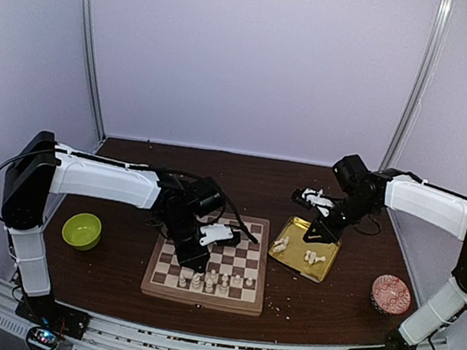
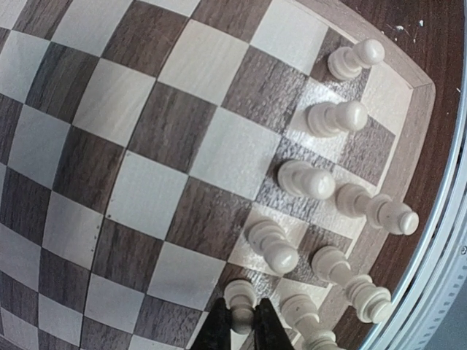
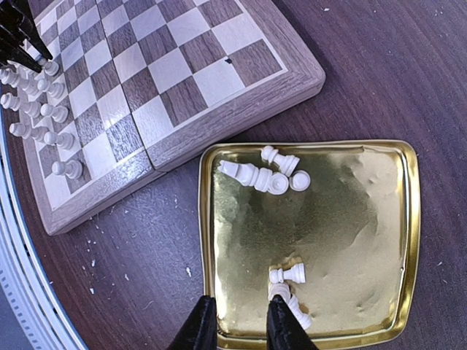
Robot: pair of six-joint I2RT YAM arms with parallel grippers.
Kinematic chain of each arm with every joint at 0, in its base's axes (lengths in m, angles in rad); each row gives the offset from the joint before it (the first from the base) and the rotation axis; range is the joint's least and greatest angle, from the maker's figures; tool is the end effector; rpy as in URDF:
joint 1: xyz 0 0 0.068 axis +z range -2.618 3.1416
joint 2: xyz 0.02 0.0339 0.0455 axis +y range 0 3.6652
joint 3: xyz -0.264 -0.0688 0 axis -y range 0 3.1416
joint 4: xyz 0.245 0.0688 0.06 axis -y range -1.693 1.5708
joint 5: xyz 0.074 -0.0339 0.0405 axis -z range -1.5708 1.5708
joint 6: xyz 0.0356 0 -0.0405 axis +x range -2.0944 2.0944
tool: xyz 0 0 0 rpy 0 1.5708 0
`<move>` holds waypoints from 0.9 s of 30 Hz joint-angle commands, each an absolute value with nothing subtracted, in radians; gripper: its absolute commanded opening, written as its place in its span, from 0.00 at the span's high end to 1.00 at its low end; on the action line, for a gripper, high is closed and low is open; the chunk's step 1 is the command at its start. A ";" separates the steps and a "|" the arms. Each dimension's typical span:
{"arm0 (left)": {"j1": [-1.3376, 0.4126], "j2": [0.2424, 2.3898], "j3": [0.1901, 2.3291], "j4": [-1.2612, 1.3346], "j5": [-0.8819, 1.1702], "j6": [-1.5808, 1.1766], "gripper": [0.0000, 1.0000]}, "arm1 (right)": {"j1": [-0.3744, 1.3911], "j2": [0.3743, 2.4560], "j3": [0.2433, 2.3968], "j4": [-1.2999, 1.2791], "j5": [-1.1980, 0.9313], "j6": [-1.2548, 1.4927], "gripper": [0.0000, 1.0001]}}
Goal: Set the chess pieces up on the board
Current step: Place the pawn on d2.
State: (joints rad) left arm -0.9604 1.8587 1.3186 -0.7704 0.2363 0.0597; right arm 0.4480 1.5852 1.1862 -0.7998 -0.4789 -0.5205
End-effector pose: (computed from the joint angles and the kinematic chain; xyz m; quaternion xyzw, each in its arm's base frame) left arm 0.2018 -0.3030 0.1872 0.4941 0.8518 -0.1613 0.0652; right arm 0.2734 0.1496 0.2392 -0.4833 0.8245 0.2264 0.1880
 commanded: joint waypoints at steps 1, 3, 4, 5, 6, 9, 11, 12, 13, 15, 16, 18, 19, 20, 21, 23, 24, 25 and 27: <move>-0.968 1.864 1.328 -0.750 0.252 0.075 0.91 | 0.448 1.594 1.208 -0.815 -0.491 -0.526 0.77; -0.968 1.865 1.325 -0.750 0.251 0.074 0.91 | 0.448 1.594 1.209 -0.816 -0.491 -0.526 0.77; -0.968 1.865 1.324 -0.750 0.252 0.074 0.91 | 0.448 1.596 1.209 -0.816 -0.491 -0.526 0.76; -0.968 1.865 1.324 -0.750 0.250 0.074 0.91 | 0.448 1.596 1.208 -0.817 -0.491 -0.526 0.76; -0.968 1.866 1.325 -0.751 0.249 0.073 0.91 | 0.448 1.597 1.209 -0.816 -0.491 -0.526 0.76; -0.968 1.867 1.325 -0.754 0.248 0.073 0.91 | 0.448 1.597 1.209 -0.817 -0.490 -0.526 0.77; -0.968 1.865 1.325 -0.759 0.247 0.074 0.91 | 0.448 1.595 1.209 -0.818 -0.491 -0.526 0.77; -0.969 1.865 1.325 -0.761 0.247 0.074 0.91 | 0.448 1.596 1.209 -0.817 -0.491 -0.526 0.77; -0.969 1.865 1.325 -0.763 0.247 0.074 0.91 | 0.448 1.597 1.209 -0.818 -0.489 -0.526 0.77; -0.969 1.865 1.324 -0.766 0.249 0.076 0.91 | 0.448 1.596 1.210 -0.818 -0.489 -0.527 0.77; -0.969 1.865 1.323 -0.767 0.252 0.077 0.91 | 0.449 1.597 1.210 -0.818 -0.489 -0.527 0.76; -0.971 1.865 1.322 -0.768 0.258 0.079 0.90 | 0.449 1.598 1.210 -0.818 -0.489 -0.528 0.77; -0.971 1.865 1.322 -0.768 0.254 0.079 0.88 | 0.449 1.597 1.210 -0.819 -0.489 -0.528 0.76; -0.971 1.866 1.323 -0.767 0.249 0.077 0.85 | 0.450 1.597 1.210 -0.820 -0.489 -0.528 0.77; -0.971 1.868 1.325 -0.767 0.245 0.077 0.83 | 0.450 1.597 1.209 -0.821 -0.489 -0.528 0.76; -0.971 1.868 1.329 -0.769 0.243 0.077 0.81 | 0.449 1.596 1.210 -0.820 -0.489 -0.528 0.77; -0.971 1.868 1.331 -0.769 0.242 0.077 0.81 | 0.449 1.595 1.210 -0.820 -0.489 -0.528 0.77; -0.971 1.868 1.333 -0.769 0.242 0.077 0.80 | 0.450 1.595 1.210 -0.820 -0.488 -0.528 0.77; -0.971 1.868 1.334 -0.770 0.240 0.077 0.80 | 0.449 1.595 1.210 -0.822 -0.488 -0.527 0.77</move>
State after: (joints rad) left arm -0.9642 1.8599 1.3186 -0.7723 0.2398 0.0662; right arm 0.4484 1.5917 1.1870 -0.8089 -0.4789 -0.5213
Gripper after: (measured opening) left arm 0.196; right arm 0.234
